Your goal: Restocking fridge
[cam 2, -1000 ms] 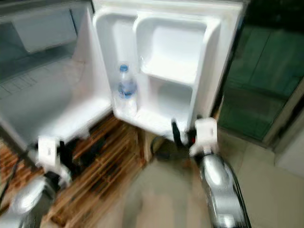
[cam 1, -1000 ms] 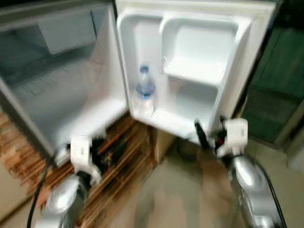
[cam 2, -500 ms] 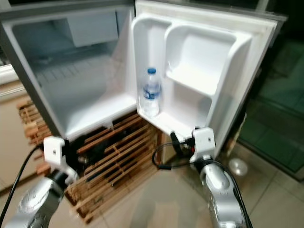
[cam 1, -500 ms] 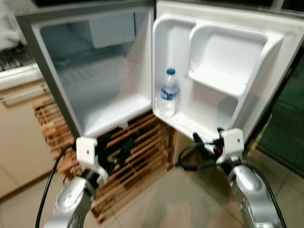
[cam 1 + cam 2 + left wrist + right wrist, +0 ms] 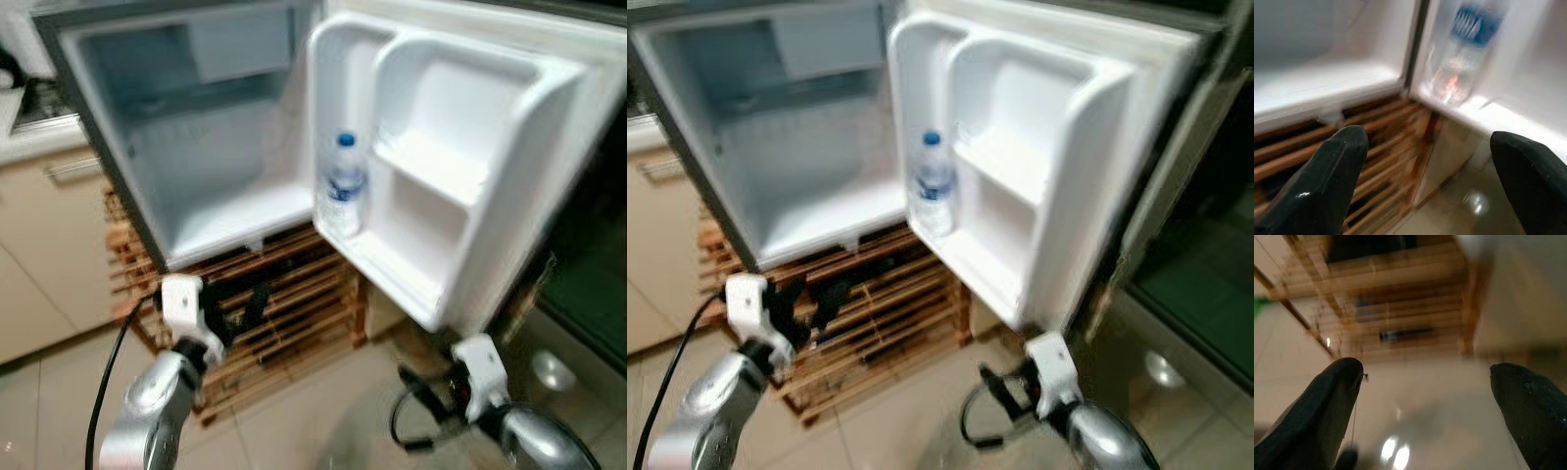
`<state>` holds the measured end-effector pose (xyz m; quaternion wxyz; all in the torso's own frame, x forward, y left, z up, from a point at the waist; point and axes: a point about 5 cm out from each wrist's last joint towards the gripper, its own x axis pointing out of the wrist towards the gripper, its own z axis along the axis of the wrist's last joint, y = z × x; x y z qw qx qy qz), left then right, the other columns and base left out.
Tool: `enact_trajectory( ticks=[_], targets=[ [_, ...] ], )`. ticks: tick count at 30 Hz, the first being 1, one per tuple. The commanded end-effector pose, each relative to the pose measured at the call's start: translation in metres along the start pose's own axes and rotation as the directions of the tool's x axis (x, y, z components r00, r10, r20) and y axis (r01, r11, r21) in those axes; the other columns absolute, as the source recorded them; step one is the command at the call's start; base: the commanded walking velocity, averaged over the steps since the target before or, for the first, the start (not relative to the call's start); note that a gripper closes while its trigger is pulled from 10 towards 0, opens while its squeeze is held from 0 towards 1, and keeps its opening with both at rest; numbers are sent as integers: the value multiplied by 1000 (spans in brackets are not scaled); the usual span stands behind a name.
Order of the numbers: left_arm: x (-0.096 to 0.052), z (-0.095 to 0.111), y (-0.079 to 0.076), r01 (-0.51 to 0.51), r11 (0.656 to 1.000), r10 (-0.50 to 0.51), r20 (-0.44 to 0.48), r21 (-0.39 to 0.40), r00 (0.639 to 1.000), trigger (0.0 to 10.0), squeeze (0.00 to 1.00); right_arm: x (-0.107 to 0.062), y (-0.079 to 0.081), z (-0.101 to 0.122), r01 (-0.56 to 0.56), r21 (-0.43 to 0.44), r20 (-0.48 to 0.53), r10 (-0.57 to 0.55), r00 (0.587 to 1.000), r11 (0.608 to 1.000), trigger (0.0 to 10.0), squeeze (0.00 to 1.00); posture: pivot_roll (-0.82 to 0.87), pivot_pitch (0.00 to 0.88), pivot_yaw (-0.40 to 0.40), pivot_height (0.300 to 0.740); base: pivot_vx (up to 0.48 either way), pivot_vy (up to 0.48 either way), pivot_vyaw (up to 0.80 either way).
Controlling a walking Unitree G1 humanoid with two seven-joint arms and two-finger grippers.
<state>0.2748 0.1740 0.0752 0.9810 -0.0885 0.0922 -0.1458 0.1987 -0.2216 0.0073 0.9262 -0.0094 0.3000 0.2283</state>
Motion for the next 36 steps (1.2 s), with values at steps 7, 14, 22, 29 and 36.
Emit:
enact_trajectory(
  ticks=[7, 14, 22, 29, 36],
  targets=[
    [1, -60, 39, -134, 983, 175, -400, 130, 900, 10000, 0, -33, -47, -56, 90, -71, -351, -109, 930, 993, 10000, 0, -209, 0, 95, 740, 0, 0, 0],
    [-9, -92, 38, -109, 984, 166, -509, 140, 845, 10000, 0, -66, -126, -11, 549, -230, -178, -590, 788, 803, 10000, 0, -221, 0, 95, 740, 0, 0, 0],
    [-27, -119, 35, -58, 988, 135, -622, 142, 772, 10000, 0, -82, -161, 58, 763, -251, 43, -780, 624, 596, 10000, 0, -215, 0, 89, 740, 0, 0, 0],
    [-55, -144, 44, 0, 979, 163, -774, 206, 612, 10000, 0, -55, -142, 112, 643, -110, 273, -599, 753, 758, 10000, 0, -209, 0, 89, 740, 0, 0, 0],
    [-76, -161, 45, 14, 973, 188, -832, 229, 522, 10000, 0, -25, -93, 148, 440, -139, 388, -360, 848, 887, 10000, 0, -214, 0, 85, 740, 0, 0, 0]
  ],
)
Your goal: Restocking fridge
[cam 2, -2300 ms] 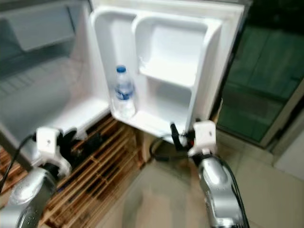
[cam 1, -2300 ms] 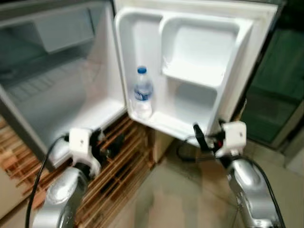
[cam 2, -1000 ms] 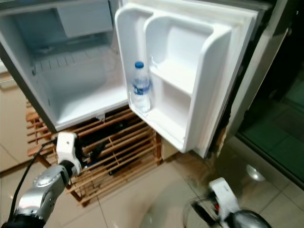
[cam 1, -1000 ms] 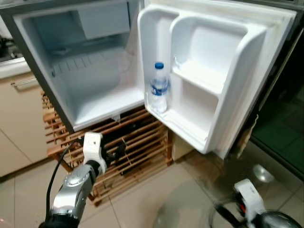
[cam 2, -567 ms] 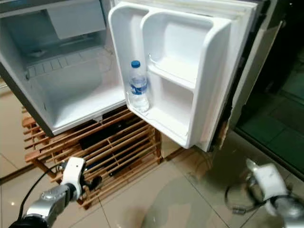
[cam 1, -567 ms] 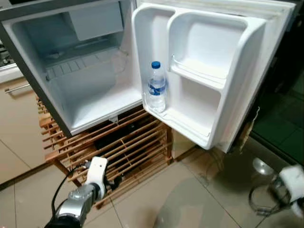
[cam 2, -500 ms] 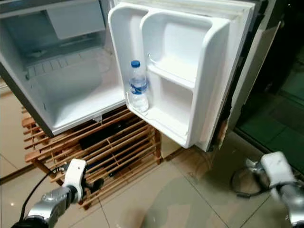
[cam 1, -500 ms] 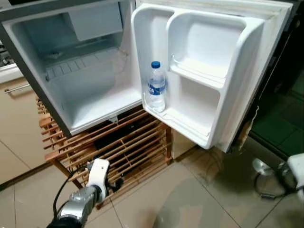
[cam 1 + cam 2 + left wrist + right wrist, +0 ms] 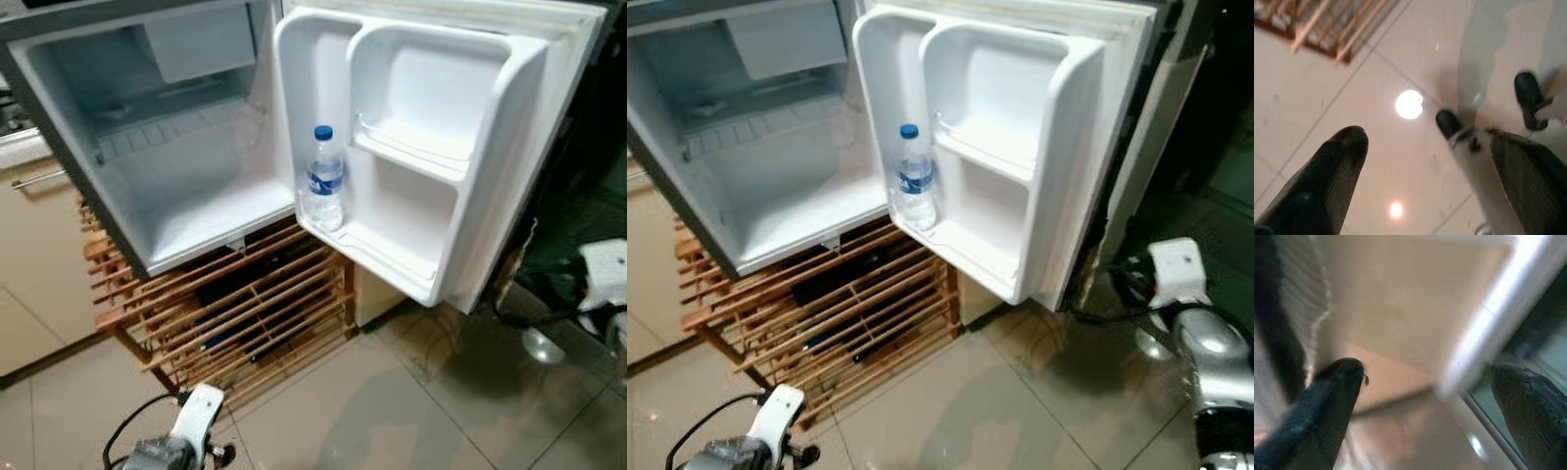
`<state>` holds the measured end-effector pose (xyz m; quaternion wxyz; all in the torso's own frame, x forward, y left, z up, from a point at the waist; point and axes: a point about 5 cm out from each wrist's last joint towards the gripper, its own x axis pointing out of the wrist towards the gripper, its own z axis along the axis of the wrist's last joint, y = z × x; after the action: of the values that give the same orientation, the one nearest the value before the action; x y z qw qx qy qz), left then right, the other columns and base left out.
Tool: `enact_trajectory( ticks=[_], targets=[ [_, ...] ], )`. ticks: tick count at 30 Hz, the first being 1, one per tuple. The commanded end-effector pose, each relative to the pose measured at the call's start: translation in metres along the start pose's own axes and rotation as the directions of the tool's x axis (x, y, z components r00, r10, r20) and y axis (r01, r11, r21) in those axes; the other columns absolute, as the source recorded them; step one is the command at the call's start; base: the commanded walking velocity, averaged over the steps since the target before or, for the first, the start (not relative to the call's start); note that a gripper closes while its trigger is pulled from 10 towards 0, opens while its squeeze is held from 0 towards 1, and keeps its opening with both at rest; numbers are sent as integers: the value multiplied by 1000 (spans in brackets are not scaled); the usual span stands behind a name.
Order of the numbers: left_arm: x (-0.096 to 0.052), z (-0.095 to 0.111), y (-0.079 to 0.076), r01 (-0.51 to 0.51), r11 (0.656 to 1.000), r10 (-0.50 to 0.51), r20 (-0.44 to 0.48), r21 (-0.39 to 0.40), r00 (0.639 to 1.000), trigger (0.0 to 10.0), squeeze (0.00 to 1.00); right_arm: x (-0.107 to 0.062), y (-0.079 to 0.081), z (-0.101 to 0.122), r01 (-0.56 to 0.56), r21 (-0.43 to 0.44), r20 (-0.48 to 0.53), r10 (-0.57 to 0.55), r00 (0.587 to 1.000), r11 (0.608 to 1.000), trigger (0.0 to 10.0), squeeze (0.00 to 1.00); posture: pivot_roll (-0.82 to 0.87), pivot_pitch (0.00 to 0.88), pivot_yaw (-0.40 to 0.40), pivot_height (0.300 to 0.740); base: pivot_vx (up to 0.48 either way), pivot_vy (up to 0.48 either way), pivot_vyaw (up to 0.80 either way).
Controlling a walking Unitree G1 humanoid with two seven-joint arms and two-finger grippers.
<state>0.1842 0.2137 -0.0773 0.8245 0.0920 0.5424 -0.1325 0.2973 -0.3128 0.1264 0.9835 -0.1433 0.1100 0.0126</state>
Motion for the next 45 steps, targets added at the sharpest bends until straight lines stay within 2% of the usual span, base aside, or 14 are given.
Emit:
enact_trajectory(
  ticks=[1, 10, 12, 13, 16, 25, 27, 28, 33, 37, 38, 39, 40, 45],
  targets=[
    [0, -3, 1, -13, 1000, 13, -12, 11, 1000, 10000, 0, 4, 17, 11, -89, 4, 47, 89, 995, 996, 10000, 0, -214, 0, 85, 740, 0, 0, 0],
    [6, -14, -21, 45, 999, -43, -79, 23, 996, 10000, 0, 1, 74, 46, -390, 50, 153, 379, 913, 919, 10000, 0, -207, 0, 76, 740, 0, 0, 0],
    [7, -20, -24, 62, 998, -59, -102, 29, 993, 10000, 0, -6, 103, 63, -523, 52, 203, 504, 840, 851, 10000, 0, -205, 0, 78, 740, 0, 0, 0],
    [7, -25, -27, 72, 997, -68, -119, 35, 991, 10000, 0, -19, 135, 81, -673, 50, 260, 641, 723, 738, 10000, 0, -198, 0, 75, 740, 0, 0, 0],
    [7, -26, -29, 67, 997, -62, -123, 35, 990, 10000, 0, -33, 156, 94, -780, 61, 312, 730, 608, 623, 10000, 0, -188, 0, 72, 740, 0, 0, 0],
    [6, -11, -18, 4, 999, 0, -89, 38, 996, 10000, 0, -6, 142, 77, -614, 157, 265, 566, 781, 774, 10000, 0, -161, 0, 66, 740, 0, 0, 0],
    [6, -3, -13, -45, 998, 47, -55, 45, 997, 10000, 0, 0, 136, 75, -516, 134, 241, 477, 845, 846, 10000, 0, -159, 0, 66, 740, 0, 0, 0],
    [3, 24, 0, -165, 986, 163, 78, 15, 984, 10000, 0, 9, 128, 67, -371, 122, 198, 344, 918, 921, 10000, 0, -154, 0, 63, 740, 0, 0, 0],
    [-17, 94, 26, -310, 935, 355, 387, -174, 851, 10000, 0, 13, 126, 49, -235, 168, 171, 207, 963, 957, 10000, 0, -133, 0, 49, 740, 0, 0, 0],
    [-74, 122, 80, -261, 907, 422, 699, -331, 578, 10000, 0, 15, 131, 38, -181, 178, 168, 151, 974, 967, 10000, 0, -118, 0, 46, 740, 0, 0, 0],
    [-95, 142, 79, -244, 904, 427, 768, -351, 477, 10000, 0, 16, 134, 36, -173, 170, 174, 143, 974, 970, 10000, 0, -114, 0, 43, 740, 0, 0, 0],
    [-95, 142, 79, -244, 904, 427, 768, -351, 477, 10000, 0, 16, 134, 36, -173, 170, 174, 143, 974, 970, 10000, 0, -114, 0, 43, 740, 0, 0, 0],
    [-117, 163, 71, -240, 907, 417, 822, -346, 389, 10000, 0, 17, 137, 36, -171, 169, 188, 138, 972, 971, 10000, 0, -108, 0, 44, 740, 0, 0, 0],
    [-147, 194, 49, -210, 925, 362, 899, -316, 246, 10000, 0, 18, 140, 39, -159, 175, 217, 119, 969, 972, 10000, 0, -101, 0, 46, 740, 0, 0, 0]
  ],
)
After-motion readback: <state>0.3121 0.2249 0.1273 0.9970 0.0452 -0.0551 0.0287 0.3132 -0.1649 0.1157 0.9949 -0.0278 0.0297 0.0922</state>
